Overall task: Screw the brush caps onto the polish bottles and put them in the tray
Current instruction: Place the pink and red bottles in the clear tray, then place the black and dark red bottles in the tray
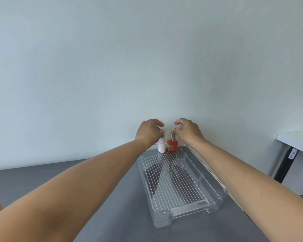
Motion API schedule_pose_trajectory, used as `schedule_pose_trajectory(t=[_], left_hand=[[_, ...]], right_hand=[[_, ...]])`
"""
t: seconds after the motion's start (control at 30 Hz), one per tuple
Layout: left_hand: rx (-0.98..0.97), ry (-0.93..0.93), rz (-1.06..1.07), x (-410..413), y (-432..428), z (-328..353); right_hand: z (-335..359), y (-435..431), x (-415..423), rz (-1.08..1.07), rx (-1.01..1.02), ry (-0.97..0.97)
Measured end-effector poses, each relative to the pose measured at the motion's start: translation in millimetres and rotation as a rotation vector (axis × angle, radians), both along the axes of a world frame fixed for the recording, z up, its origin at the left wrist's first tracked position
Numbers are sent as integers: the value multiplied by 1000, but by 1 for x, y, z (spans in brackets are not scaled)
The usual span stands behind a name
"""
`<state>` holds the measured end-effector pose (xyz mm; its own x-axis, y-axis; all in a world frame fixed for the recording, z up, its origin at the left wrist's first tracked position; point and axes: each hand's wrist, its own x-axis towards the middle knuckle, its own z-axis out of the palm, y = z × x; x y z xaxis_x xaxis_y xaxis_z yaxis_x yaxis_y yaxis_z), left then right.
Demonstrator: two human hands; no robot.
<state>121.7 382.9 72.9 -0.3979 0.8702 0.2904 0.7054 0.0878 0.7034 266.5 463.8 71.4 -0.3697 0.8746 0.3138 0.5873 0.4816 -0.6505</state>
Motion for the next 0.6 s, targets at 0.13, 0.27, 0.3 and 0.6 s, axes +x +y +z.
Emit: schedule_pose_trajectory(t=[0.13,0.27,0.3,0.6], left_hand=[[23,27,9,-4,-23,17],[81,38,44,-12,-63,40],[98,30,49,-16,-75,46],[215,-53,96,-53,-206,74]], right_hand=[[12,-16,5,-25,50,12],[29,-45,8,-25,106,105],[34,-55,7,-8,113,140],[57,-174,-25,193,74,348]])
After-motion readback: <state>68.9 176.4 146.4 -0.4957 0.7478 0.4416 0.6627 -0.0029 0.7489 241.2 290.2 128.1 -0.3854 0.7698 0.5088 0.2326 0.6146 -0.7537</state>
